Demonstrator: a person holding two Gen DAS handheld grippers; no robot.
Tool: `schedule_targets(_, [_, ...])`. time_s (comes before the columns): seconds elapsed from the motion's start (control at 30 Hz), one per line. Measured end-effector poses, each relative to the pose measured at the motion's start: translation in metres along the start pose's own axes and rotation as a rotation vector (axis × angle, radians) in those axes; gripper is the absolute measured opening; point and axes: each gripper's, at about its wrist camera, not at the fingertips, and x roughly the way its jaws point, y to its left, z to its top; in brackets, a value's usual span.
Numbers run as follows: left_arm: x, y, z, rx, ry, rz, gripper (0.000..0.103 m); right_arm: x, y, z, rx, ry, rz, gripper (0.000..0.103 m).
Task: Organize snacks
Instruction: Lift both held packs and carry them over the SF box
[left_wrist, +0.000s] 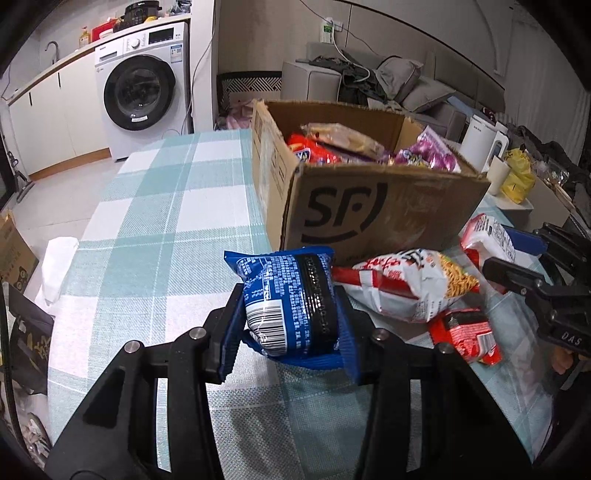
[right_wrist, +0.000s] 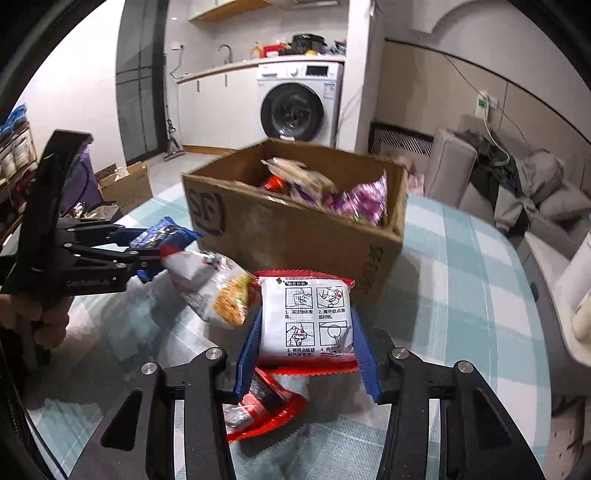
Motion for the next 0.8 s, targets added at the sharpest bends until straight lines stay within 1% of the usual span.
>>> schedule_targets(0.3, [-0.026,-0.006,0.008,0.006,-0.058,0.002,0.042,-0.018,0.009,0.01,-0.028,-0.048,0.006,0.047])
schedule_targets(0.57, [-0.045,-0.013,0.012,0.012,-0.09,-0.003,0.042,-0.033,0.021,0.015,-0.059,-0.08,0.001,0.047])
schedule_targets(0.73, [-0.051,-0.015,0.015,0.009,-0.106,-0.011,0.042,-0.039,0.022,0.017,-0.051,-0.093,0.006,0.047])
schedule_targets(0.8, [-0.051,-0.016,0.017,0.004,-0.111,-0.016,0.042,-0.042,0.021,0.019,-0.038,-0.099,0.023,0.047])
